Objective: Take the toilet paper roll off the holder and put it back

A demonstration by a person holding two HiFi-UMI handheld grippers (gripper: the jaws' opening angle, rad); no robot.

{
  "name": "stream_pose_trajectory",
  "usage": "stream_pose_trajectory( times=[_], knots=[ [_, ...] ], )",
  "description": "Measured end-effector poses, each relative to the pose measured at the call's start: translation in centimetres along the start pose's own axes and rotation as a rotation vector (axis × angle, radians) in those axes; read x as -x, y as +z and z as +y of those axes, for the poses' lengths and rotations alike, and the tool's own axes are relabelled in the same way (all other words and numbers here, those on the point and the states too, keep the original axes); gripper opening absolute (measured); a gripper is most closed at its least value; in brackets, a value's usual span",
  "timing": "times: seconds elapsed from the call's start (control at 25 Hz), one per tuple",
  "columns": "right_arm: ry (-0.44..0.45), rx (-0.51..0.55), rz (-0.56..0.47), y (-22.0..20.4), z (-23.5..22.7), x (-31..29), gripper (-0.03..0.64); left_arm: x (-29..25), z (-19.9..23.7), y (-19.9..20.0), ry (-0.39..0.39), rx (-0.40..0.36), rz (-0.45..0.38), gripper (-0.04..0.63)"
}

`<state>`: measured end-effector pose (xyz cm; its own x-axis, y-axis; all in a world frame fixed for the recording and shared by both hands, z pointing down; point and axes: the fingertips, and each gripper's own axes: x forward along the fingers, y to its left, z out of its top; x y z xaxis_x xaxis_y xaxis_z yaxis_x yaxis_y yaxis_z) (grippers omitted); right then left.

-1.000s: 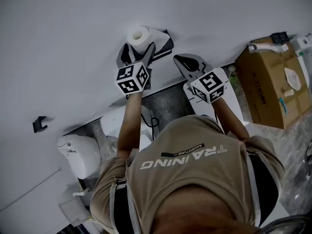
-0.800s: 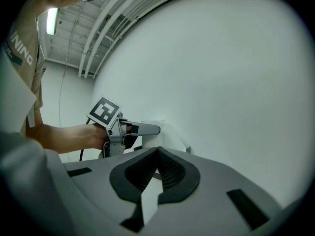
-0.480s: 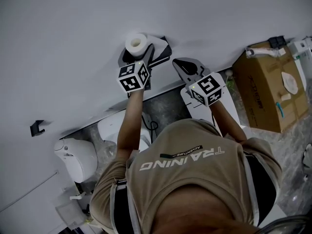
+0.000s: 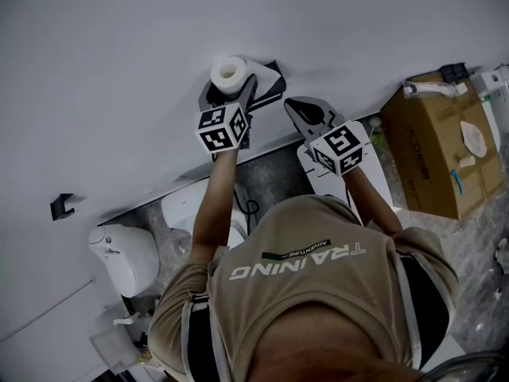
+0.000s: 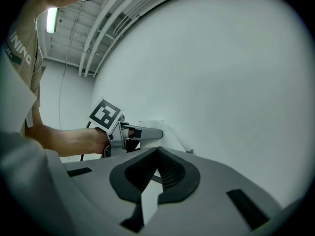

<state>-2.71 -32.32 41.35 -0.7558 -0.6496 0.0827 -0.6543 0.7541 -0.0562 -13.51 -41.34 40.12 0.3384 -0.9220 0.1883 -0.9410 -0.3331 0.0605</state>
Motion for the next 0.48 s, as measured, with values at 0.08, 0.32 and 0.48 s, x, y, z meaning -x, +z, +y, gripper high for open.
stream_pose_trajectory(
  times=[0.08, 0.32, 0.48],
  knots=[
    [-0.007, -0.001, -0.001, -0.1, 0.0, 0.2, 0.012, 0.7, -0.2, 0.6, -0.002, -0.002, -0.031, 0.403],
    [-0.014, 0.005, 0.002, -0.3, 1.1, 0.8, 0.011, 2.8, -0.7, 2.4, -0.02, 0.002, -0.091, 0.402],
    [-0.016, 0.011, 0.0, -0.2, 1.9, 1.3, 0.011, 4.9, -0.8, 3.6, -0.025, 0.013, -0.134, 0.402]
  ],
)
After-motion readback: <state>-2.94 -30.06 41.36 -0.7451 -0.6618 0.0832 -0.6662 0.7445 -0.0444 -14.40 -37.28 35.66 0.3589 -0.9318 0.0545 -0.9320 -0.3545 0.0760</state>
